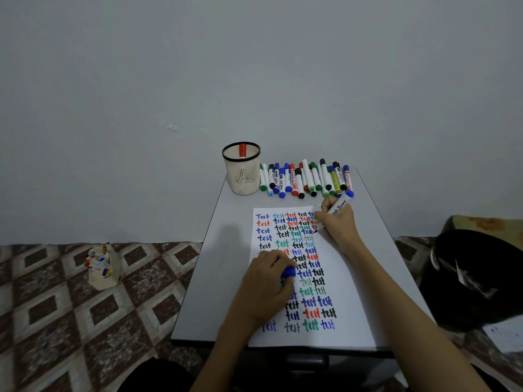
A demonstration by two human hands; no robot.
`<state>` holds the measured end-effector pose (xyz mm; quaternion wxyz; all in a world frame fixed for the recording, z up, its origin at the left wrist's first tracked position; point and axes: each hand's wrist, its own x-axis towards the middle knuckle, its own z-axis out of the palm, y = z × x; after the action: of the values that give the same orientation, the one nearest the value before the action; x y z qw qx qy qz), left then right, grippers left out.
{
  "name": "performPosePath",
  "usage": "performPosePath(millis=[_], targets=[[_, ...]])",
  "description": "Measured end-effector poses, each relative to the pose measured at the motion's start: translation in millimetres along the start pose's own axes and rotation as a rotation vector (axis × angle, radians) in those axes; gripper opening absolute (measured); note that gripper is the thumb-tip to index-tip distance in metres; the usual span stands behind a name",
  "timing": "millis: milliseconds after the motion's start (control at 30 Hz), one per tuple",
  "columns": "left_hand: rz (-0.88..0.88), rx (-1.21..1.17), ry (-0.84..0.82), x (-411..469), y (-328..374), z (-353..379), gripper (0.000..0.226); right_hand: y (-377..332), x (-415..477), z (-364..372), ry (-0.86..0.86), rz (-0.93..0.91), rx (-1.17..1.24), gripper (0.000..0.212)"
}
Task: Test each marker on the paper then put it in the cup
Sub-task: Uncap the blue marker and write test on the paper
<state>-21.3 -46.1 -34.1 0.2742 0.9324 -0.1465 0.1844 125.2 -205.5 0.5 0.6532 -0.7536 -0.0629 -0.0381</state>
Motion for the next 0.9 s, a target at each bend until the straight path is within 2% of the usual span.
performPosePath(millis=[367, 567, 900], targets=[[-0.007, 0.014, -0.001, 0.4, -0.9, 1.7, 0.026, -2.6, -1.8, -0.2, -0.038, -0.009, -0.013, 0.033], [-0.003, 0.012, 0.009, 0.8, -1.4, 2.0, 0.023, 0.9, 0.8, -2.6, 0.024, 0.025, -0.003, 0.033], [-0.013, 0.012, 0.005, 0.2, -1.1, 1.7, 0.021, 1.5, 1.5, -1.0, 0.017, 0.062, 0.022, 0.023]])
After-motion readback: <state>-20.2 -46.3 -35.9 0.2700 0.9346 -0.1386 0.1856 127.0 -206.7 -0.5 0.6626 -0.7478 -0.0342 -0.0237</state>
